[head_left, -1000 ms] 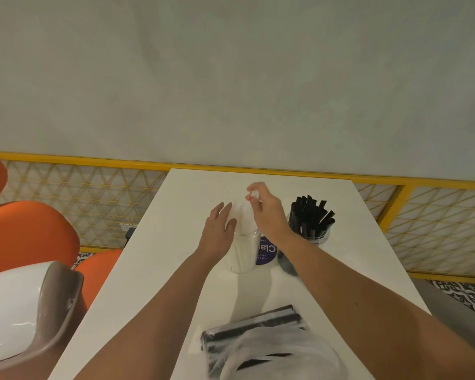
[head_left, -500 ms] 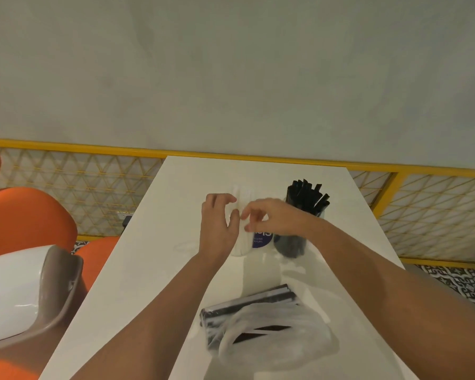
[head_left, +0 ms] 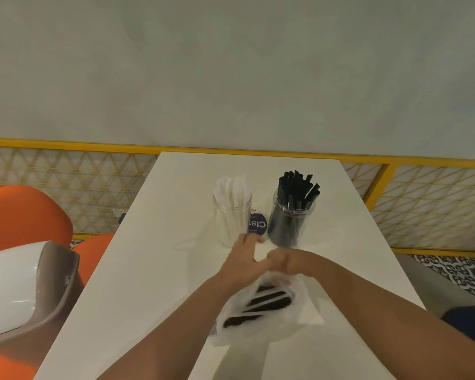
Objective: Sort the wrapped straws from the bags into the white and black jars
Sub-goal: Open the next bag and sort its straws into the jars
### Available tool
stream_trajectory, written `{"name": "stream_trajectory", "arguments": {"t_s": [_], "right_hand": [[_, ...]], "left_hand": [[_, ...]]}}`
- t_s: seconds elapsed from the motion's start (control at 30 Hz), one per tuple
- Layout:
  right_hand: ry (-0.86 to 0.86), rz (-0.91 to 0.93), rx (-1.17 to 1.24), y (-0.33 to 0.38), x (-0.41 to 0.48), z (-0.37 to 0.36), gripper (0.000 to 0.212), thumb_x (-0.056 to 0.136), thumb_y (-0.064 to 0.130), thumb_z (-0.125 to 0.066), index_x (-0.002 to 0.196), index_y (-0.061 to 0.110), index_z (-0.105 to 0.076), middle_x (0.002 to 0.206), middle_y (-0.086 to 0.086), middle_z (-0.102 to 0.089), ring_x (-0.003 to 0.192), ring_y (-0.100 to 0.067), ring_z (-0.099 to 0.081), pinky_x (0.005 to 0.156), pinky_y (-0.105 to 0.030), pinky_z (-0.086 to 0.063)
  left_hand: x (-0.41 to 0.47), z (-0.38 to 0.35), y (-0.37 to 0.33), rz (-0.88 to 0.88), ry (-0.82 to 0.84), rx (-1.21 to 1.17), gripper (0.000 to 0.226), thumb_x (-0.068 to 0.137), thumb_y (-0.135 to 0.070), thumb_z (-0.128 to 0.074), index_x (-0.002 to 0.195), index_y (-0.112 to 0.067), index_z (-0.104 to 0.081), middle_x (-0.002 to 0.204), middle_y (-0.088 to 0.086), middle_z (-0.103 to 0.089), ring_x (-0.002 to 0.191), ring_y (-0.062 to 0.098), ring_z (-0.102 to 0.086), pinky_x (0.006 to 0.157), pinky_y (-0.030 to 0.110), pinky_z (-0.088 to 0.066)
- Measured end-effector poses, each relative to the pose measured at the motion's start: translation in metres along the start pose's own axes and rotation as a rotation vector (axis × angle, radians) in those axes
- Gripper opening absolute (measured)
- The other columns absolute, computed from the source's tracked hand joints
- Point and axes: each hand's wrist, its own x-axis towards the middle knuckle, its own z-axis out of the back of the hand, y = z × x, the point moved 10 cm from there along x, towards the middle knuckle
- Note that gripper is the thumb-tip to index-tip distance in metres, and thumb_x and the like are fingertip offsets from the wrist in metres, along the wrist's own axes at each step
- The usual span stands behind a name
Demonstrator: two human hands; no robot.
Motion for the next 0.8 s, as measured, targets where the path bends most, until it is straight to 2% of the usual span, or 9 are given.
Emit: {"name": "stream_trajectory", "arguments": {"t_s": [0.1, 0.2, 0.3, 0.37, 0.47, 0.53, 0.6, 0.67, 0.8], "right_hand": [[-0.181, 0.042, 0.329, 0.001, -0.007, 0.022, 0.019, 0.096, 0.017, -0.043, 0.108, 0.01, -0.055, 0.095, -0.004, -0.051, 0.084, -0.016, -0.049, 0.069, -0.021, -0.04], [-0.202, 0.116, 0.512, 0.002, -0.01, 0.019, 0.02, 0.09, 0.032, -0.057, 0.103, 0.017, -0.05, 0.09, -0.001, -0.05, 0.079, -0.013, -0.048, 0.063, -0.018, -0.04], [-0.114, 0.124, 0.171, -0.004, -0.006, 0.005, 0.076, 0.069, 0.048, -0.074, 0.131, 0.02, -0.04, 0.119, 0.001, -0.051, 0.108, -0.018, -0.05, 0.087, -0.027, -0.043], [-0.105, 0.083, -0.002, -0.015, 0.002, -0.003, 0.071, 0.074, 0.038, -0.072, 0.133, 0.011, -0.043, 0.131, -0.006, -0.052, 0.117, -0.025, -0.051, 0.096, -0.031, -0.042], [-0.182, -0.045, 0.201, -0.032, 0.007, 0.0, 0.023, 0.089, 0.017, -0.053, 0.103, 0.001, -0.061, 0.094, -0.012, -0.063, 0.085, -0.025, -0.061, 0.068, -0.027, -0.046], [-0.197, -0.103, 0.545, -0.036, 0.007, -0.002, 0.015, 0.09, 0.016, -0.048, 0.083, 0.009, -0.06, 0.077, -0.007, -0.059, 0.067, -0.018, -0.056, 0.056, -0.023, -0.042], [-0.204, -0.155, 0.796, -0.044, 0.01, -0.005, 0.02, 0.088, 0.008, -0.045, 0.072, 0.012, -0.056, 0.065, -0.005, -0.057, 0.058, -0.017, -0.053, 0.055, -0.024, -0.042], [-0.187, -0.195, 0.948, -0.046, 0.011, -0.01, 0.019, 0.079, 0.0, -0.044, 0.069, 0.009, -0.058, 0.061, -0.007, -0.057, 0.056, -0.02, -0.052, 0.06, -0.028, -0.044], [-0.181, -0.273, 0.924, -0.045, 0.008, -0.012, 0.02, 0.084, 0.023, -0.06, 0.096, 0.007, -0.058, 0.071, -0.009, -0.051, 0.042, -0.016, -0.051, 0.054, -0.026, -0.036]], "left_hand": [[-0.007, -0.037, 0.035, 0.136, 0.288, 0.357, 0.074, 0.076, -0.05, -0.069, 0.134, -0.016, -0.038, 0.131, 0.002, -0.042, 0.12, 0.021, -0.044, 0.1, 0.034, -0.039], [0.0, -0.024, 0.056, 0.212, 0.146, 0.374, 0.028, 0.089, -0.02, -0.055, 0.113, -0.007, -0.056, 0.12, 0.011, -0.059, 0.11, 0.027, -0.054, 0.089, 0.03, -0.04], [0.009, 0.0, 0.063, 0.234, -0.041, 0.256, 0.016, 0.086, 0.0, -0.044, 0.084, -0.001, -0.059, 0.1, 0.021, -0.065, 0.092, 0.031, -0.058, 0.07, 0.023, -0.034], [0.013, 0.009, 0.069, 0.237, -0.09, 0.197, 0.015, 0.084, 0.002, -0.045, 0.084, -0.001, -0.06, 0.099, 0.021, -0.065, 0.095, 0.034, -0.059, 0.067, 0.021, -0.034], [0.013, 0.012, 0.065, 0.201, -0.085, 0.264, 0.034, 0.083, -0.007, -0.057, 0.117, -0.011, -0.057, 0.117, 0.011, -0.056, 0.106, 0.026, -0.055, 0.082, 0.027, -0.043], [0.006, 0.015, 0.035, -0.013, -0.168, 0.382, 0.053, 0.077, -0.012, -0.061, 0.128, -0.02, -0.048, 0.122, 0.005, -0.047, 0.109, 0.023, -0.047, 0.091, 0.031, -0.041], [-0.015, 0.016, -0.014, -0.361, -0.251, 0.278, 0.045, 0.07, -0.012, -0.058, 0.114, -0.022, -0.054, 0.11, 0.003, -0.051, 0.097, 0.019, -0.047, 0.086, 0.025, -0.039], [-0.034, -0.004, -0.037, -0.544, -0.14, 0.211, 0.026, 0.071, -0.011, -0.054, 0.095, -0.017, -0.059, 0.093, 0.003, -0.059, 0.085, 0.015, -0.049, 0.078, 0.018, -0.037], [-0.019, -0.048, 0.015, -0.199, 0.128, 0.455, 0.031, 0.09, -0.01, -0.044, 0.114, -0.012, -0.063, 0.116, 0.006, -0.063, 0.105, 0.021, -0.057, 0.089, 0.023, -0.04]]}}
